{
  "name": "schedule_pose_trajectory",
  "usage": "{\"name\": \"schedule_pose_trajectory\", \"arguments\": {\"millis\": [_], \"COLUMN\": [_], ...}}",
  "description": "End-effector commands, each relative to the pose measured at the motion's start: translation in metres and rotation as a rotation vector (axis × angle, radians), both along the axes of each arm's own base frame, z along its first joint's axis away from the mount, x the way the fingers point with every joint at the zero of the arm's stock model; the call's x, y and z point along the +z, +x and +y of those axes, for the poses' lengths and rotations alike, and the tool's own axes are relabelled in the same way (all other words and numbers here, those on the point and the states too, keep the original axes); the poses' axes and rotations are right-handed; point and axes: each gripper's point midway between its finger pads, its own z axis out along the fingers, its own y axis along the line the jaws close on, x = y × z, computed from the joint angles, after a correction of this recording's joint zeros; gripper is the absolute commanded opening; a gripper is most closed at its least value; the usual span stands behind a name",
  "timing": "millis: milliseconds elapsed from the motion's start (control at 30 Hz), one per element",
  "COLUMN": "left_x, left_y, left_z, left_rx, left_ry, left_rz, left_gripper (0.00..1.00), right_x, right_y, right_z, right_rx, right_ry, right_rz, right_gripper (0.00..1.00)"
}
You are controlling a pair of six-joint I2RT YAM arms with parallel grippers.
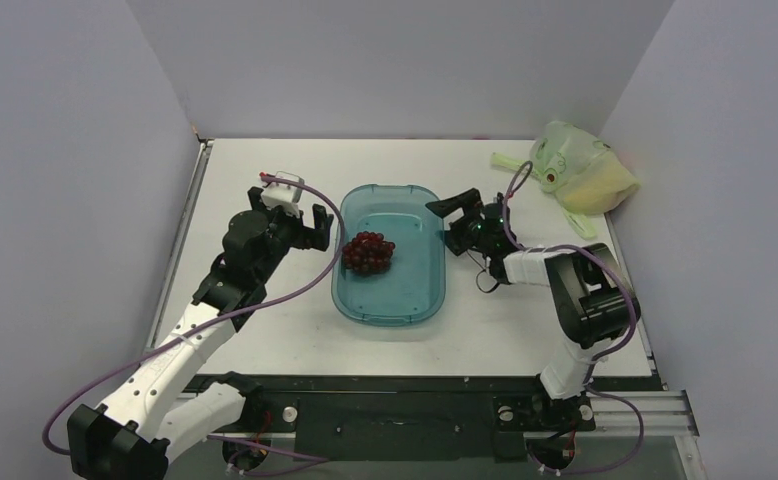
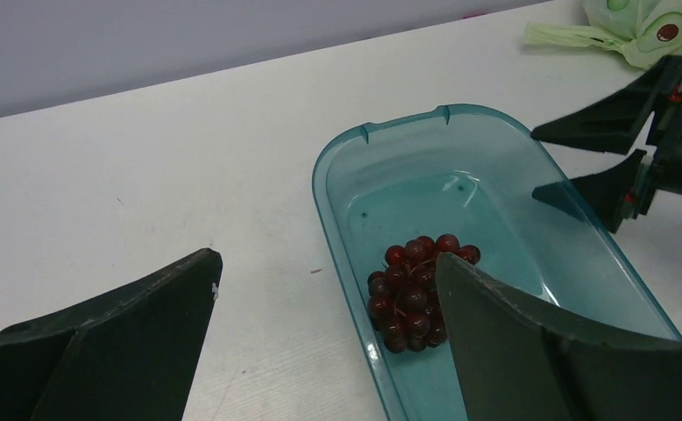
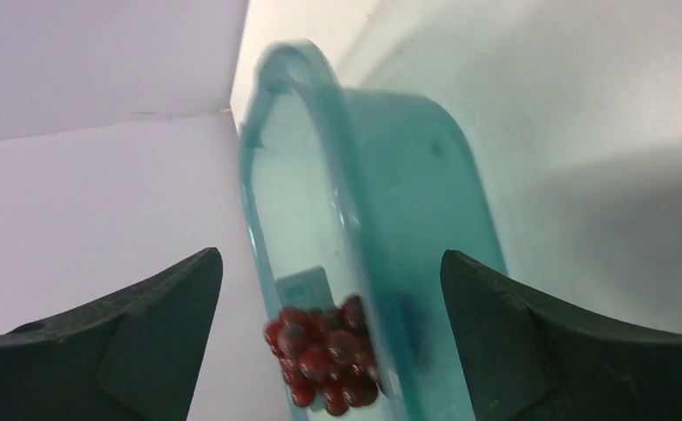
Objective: Take the fake fruits out of the plastic bag
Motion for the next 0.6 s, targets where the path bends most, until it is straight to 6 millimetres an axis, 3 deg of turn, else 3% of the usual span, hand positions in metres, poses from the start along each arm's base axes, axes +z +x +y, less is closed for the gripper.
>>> {"name": "schedule_pose_trajectory", "arguments": {"millis": [0, 33, 67, 100, 133, 167, 233, 300, 567], "left_x": [0.031, 0.031, 0.032, 0.033, 0.033, 0.034, 0.037, 0.039, 0.039], "left_y": [0.002, 0.002, 0.001, 0.000, 0.000, 0.000, -0.001, -0.002, -0.003], "left_z": [-0.002, -0.003, -0.004, -0.005, -0.005, -0.005, -0.006, -0.007, -0.012], "left_rx": [-0.001, -0.005, -0.014, -0.017, -0.019, -0.021, -0.027, -0.036, -0.057], "left_ry": [-0.019, -0.019, -0.020, -0.022, -0.024, -0.027, -0.033, -0.039, -0.052], "left_rz": [-0.074, -0.072, -0.071, -0.073, -0.074, -0.077, -0.081, -0.082, -0.078], "left_gripper": [0.91, 0.92, 0.92, 0.91, 0.91, 0.91, 0.91, 0.91, 0.92], "right_x": [0.063, 0.028, 0.041, 0.025, 0.036, 0.033, 0.040, 0.040, 0.036], "right_y": [0.066, 0.055, 0.078, 0.071, 0.085, 0.083, 0.098, 0.115, 0.171], "right_z": [-0.028, -0.049, -0.084, -0.118, -0.141, -0.163, -0.193, -0.213, -0.239], "right_rx": [0.013, 0.021, -0.043, -0.099, -0.118, -0.156, -0.190, -0.208, -0.453], "right_ry": [-0.252, -0.399, -0.593, -0.745, -0.854, -0.944, -1.065, -1.094, -0.799], "right_rz": [-0.225, -0.060, -0.095, 0.017, 0.008, 0.069, 0.102, 0.133, 0.123], "right_gripper": [0.91, 0.92, 0.92, 0.93, 0.93, 0.93, 0.93, 0.93, 0.95]}}
